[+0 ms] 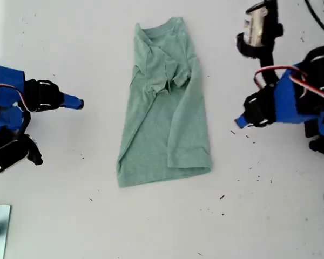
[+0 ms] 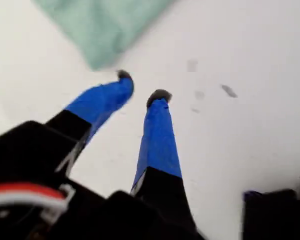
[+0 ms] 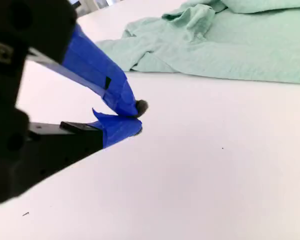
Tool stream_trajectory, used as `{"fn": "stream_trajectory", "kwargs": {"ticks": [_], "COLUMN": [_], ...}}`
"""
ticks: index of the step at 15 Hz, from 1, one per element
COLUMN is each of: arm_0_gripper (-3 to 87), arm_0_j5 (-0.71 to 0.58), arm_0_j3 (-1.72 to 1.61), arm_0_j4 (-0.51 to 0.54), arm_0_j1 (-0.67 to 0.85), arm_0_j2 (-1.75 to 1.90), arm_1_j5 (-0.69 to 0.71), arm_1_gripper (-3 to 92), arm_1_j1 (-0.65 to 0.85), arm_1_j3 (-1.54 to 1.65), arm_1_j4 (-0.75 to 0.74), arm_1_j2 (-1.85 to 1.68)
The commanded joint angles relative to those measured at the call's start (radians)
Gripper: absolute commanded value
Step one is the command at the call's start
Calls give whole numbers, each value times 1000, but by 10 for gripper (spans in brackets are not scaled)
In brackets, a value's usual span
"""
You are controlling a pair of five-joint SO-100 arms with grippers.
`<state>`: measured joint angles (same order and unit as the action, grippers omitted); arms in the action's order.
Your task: Fold t shirt
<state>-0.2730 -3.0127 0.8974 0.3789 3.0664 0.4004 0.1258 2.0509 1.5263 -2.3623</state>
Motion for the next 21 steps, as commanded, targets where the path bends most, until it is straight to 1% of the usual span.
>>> {"fn": "stream_trajectory", "kwargs": {"ticks": [1,3,4,5,6,7,8,9,11,12,13,17,21], "arm_0_gripper": [-2,-2,-2,-2,-2,43,194,255,258,260,263,264,265], "arm_0_j5": [11,110,201,278,328,385,416,422,411,396,380,296,253], "arm_0_j3": [23,186,348,528,696,859,1002,1112,1224,1229,1223,1238,1244], "arm_0_j4": [9,112,209,307,382,465,515,534,540,525,494,308,181], "arm_0_j1": [-34,-114,-202,-295,-390,-466,-531,-575,-603,-591,-575,-517,-472], "arm_0_j2": [11,-117,-258,-402,-531,-663,-782,-881,-1009,-1052,-1098,-1350,-1552], "arm_1_j5": [49,81,100,101,103,107,112,112,98,92,91,87,83], "arm_1_gripper": [24,24,22,22,22,22,22,22,22,22,22,22,22], "arm_1_j1": [103,178,183,192,204,212,216,218,209,202,199,183,169], "arm_1_j3": [482,680,735,750,753,753,752,752,755,758,758,758,756], "arm_1_j4": [-158,-178,-204,-213,-224,-236,-242,-242,-242,-247,-250,-255,-244], "arm_1_j2": [-291,-546,-643,-660,-635,-612,-604,-604,-606,-609,-612,-615,-634]}}
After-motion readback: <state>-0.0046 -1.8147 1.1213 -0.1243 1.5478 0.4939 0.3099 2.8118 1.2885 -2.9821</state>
